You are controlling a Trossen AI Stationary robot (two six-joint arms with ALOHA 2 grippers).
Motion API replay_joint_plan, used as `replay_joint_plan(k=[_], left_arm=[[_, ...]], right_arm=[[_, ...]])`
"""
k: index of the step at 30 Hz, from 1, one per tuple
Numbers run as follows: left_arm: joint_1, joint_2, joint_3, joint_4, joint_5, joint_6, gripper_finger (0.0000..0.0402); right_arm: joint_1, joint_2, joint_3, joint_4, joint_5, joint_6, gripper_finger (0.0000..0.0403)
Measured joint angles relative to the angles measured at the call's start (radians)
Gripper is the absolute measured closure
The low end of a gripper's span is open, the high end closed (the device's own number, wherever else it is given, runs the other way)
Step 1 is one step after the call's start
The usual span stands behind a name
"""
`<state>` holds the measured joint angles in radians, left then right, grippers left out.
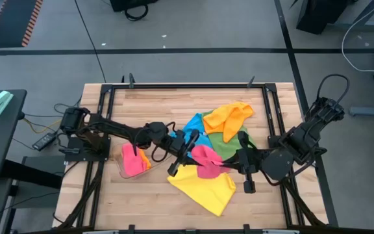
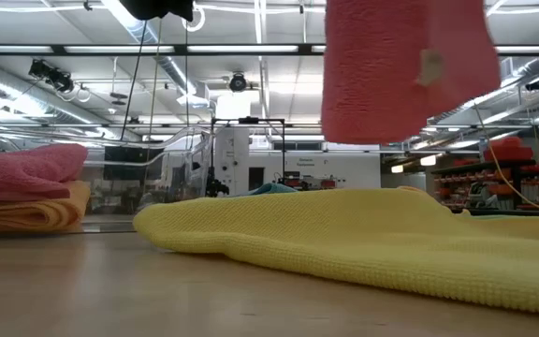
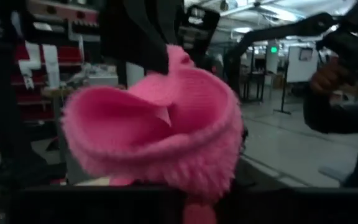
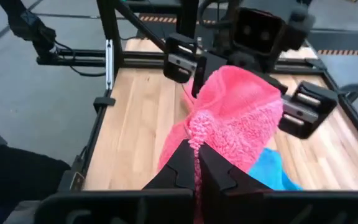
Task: Fold microfiber towels
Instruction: Fold the pink microfiber cloth
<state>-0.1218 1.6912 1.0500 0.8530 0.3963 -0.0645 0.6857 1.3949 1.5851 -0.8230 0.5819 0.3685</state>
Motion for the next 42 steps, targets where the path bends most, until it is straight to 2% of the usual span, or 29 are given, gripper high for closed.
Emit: replay_joint_plan(k=[2,8,12,16,21,26,33,42], left_arm=[[-0.007,-0.018,0.000,-0.060,-0.001,0.025,0.0388],[-0.092,-0.052,0.000,-0.241,-0.067,0.108,0.0370],[-0.166,-0.051,0.000,-0.335,-0.145,0.143,0.0384],[-0.222,-0.051,0.007,-0.330,-0.179,0.122,0.0393],[-0.241,-0.051,0.014,-0.390,-0.299,0.019,0.0372],[-0.186,-0.060,0.014,-0.491,-0.465,0.010,0.0374],[-0.043,-0.012,0.005,-0.599,-0.475,0.004,0.0392],[0.080,0.078,0.005,-0.616,-0.475,0.048,0.0347]], right_arm=[[0.001,0.000,-0.018,-0.002,-0.017,0.035,0.0397],[0.007,0.004,-0.105,0.013,-0.102,0.185,0.0397],[0.006,0.005,-0.181,0.125,-0.191,0.254,0.0397],[0.007,0.005,-0.221,0.254,-0.279,0.246,0.0397],[-0.028,0.004,-0.267,0.226,-0.281,0.229,0.0397],[-0.126,0.002,-0.320,0.179,-0.263,0.167,0.0397],[-0.297,0.004,-0.489,0.191,-0.242,0.079,0.0397],[-0.466,0.004,-0.618,0.241,-0.212,0.009,0.0397]])
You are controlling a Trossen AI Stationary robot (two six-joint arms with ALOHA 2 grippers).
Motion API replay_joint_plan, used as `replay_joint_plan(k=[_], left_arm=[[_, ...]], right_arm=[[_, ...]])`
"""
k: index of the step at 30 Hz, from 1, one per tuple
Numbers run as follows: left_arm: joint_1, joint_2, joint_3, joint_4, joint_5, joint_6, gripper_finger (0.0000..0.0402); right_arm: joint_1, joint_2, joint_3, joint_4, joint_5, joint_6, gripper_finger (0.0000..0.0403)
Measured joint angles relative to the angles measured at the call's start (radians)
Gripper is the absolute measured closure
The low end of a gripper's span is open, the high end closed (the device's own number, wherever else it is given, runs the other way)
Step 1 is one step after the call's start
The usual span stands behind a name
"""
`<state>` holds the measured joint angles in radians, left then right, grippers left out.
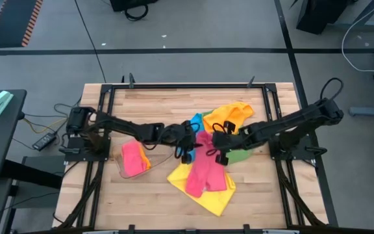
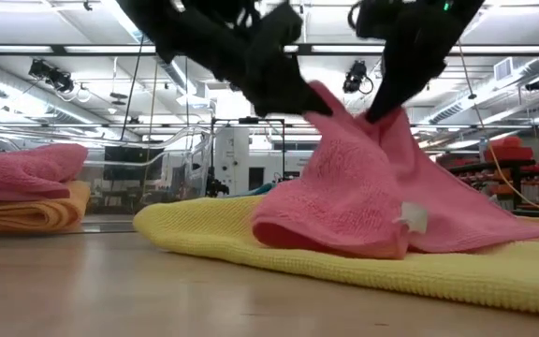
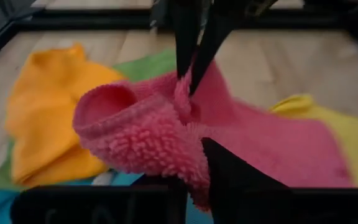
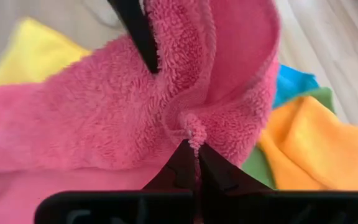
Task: Fold microfiber towels
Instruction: Fold the pink microfiber cloth
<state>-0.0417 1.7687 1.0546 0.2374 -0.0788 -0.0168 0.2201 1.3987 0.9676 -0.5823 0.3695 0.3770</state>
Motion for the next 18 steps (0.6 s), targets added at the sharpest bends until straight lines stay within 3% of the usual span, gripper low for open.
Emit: replay_joint_plan(k=[4,11,15,18], left_arm=[[0.034,0.001,0.000,0.003,-0.008,0.033,0.0317],[0.086,0.000,0.000,-0.028,-0.023,0.056,0.0248],[0.092,-0.011,0.001,-0.093,-0.027,0.081,0.0220],[0.095,-0.011,0.015,-0.177,-0.032,0.081,0.0207]], right_arm=[[-0.066,0.000,-0.034,0.006,-0.001,-0.025,0.0375],[-0.186,0.000,-0.057,-0.016,-0.054,-0.063,0.0283],[-0.208,-0.008,-0.058,-0.051,-0.086,-0.081,0.0240],[-0.186,-0.013,-0.058,-0.028,-0.167,-0.109,0.0224]])
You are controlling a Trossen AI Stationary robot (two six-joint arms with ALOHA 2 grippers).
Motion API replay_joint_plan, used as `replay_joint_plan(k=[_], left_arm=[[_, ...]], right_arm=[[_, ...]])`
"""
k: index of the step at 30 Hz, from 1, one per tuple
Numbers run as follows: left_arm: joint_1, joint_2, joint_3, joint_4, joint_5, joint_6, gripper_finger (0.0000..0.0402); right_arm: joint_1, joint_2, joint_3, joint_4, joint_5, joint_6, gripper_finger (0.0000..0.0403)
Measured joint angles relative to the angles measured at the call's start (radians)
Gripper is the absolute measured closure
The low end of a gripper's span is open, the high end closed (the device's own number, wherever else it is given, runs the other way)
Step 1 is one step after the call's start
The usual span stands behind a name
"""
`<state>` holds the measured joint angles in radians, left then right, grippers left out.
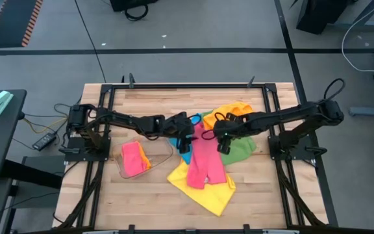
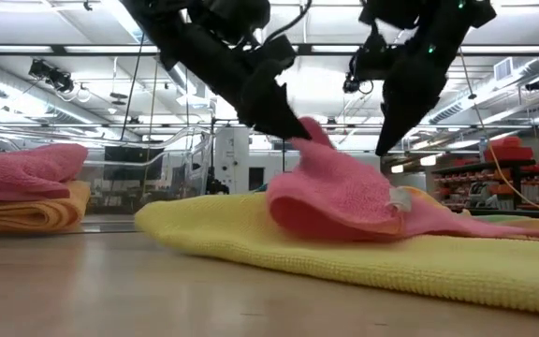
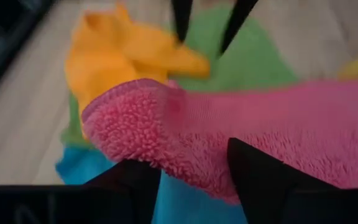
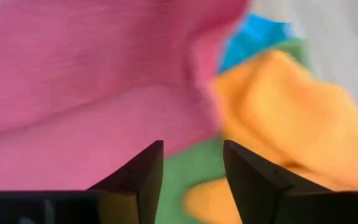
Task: Fold microfiber towels
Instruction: Fold the pink microfiber cloth
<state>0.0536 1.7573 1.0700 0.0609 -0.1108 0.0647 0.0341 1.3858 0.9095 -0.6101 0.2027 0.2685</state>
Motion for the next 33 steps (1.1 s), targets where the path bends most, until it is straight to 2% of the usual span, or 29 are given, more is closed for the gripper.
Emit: replay_joint_plan(k=[4,8,13,15,18,21,25,33], left_arm=[[0.005,0.000,0.005,-0.074,-0.002,-0.001,0.0190],[0.007,-0.010,0.006,-0.122,-0.003,0.021,0.0166],[0.026,-0.042,0.007,-0.159,-0.014,0.027,0.0124],[0.037,-0.064,0.020,-0.258,0.001,0.046,0.0107],[0.052,-0.065,0.115,-0.434,0.006,0.051,0.0093],[0.062,-0.065,0.205,-0.566,0.008,0.038,0.0093],[0.059,-0.069,0.266,-0.600,0.008,0.033,0.0107],[0.049,-0.088,0.275,-0.614,0.010,0.052,0.0144]], right_arm=[[0.092,-0.001,-0.008,0.117,-0.047,-0.007,0.0219],[0.212,-0.001,-0.067,0.337,-0.045,-0.025,0.0219],[0.347,0.034,-0.126,0.537,0.033,-0.030,0.0219],[0.386,0.072,-0.124,0.562,0.069,-0.025,0.0219],[0.423,0.143,-0.112,0.595,0.094,-0.011,0.0219],[0.444,0.228,-0.082,0.634,0.096,-0.030,0.0219],[0.465,0.342,-0.009,0.642,0.096,-0.079,0.0219],[0.545,0.463,0.103,0.647,0.099,-0.252,0.0229]])
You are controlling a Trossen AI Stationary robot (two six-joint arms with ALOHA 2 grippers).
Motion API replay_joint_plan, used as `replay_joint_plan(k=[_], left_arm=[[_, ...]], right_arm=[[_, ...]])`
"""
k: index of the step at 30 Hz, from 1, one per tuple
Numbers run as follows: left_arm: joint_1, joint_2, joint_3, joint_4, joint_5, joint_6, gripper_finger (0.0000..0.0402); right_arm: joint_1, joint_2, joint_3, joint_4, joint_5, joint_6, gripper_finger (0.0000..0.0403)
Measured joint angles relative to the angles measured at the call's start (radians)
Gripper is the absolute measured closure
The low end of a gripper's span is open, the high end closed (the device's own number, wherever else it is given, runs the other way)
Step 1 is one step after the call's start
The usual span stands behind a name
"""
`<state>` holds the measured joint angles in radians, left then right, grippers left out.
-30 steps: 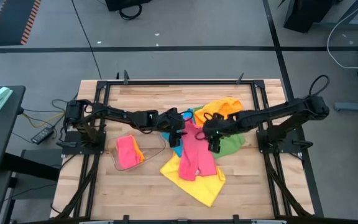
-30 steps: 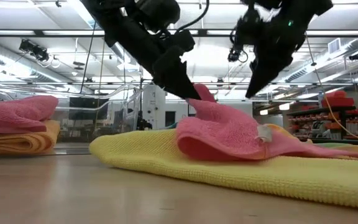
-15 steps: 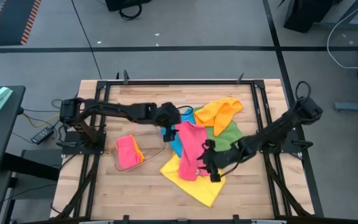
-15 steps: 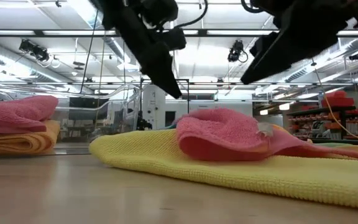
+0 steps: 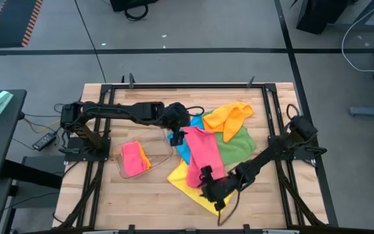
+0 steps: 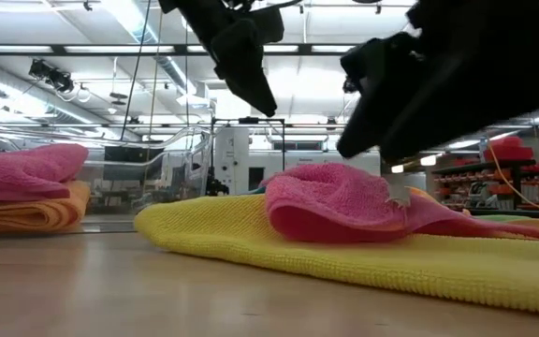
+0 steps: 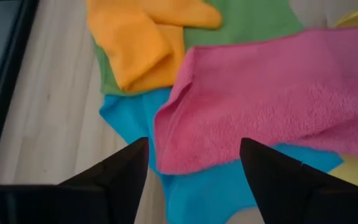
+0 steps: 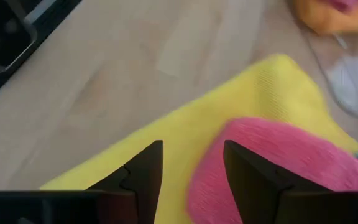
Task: Fold microfiber towels
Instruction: Fold the pink microfiber cloth
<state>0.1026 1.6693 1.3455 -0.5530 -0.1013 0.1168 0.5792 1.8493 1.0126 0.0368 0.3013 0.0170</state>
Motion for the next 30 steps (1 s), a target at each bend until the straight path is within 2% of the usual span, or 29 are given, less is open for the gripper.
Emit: replay_joint_plan(k=[6,11,17,19,23,30], left_arm=[[0.000,-0.005,-0.001,-0.005,-0.002,0.000,0.0167],[-0.001,-0.005,-0.001,-0.008,0.000,0.001,0.0181],[0.000,-0.005,-0.001,-0.012,-0.001,0.001,0.0195],[0.000,-0.004,-0.001,-0.011,-0.001,0.001,0.0199],[-0.006,-0.004,-0.001,0.000,0.000,0.024,0.0206],[-0.050,-0.027,-0.001,-0.001,0.001,0.107,0.0219]], right_arm=[[0.035,0.058,-0.002,-0.047,0.138,-0.045,0.0254],[0.034,0.063,-0.002,-0.077,0.144,-0.052,0.0295],[0.023,0.060,-0.001,-0.120,0.112,-0.046,0.0378],[0.012,0.059,-0.001,-0.122,0.100,-0.027,0.0394],[-0.009,0.001,0.001,-0.184,0.100,-0.023,0.0398],[-0.024,-0.229,0.048,-0.458,0.193,-0.053,0.0400]])
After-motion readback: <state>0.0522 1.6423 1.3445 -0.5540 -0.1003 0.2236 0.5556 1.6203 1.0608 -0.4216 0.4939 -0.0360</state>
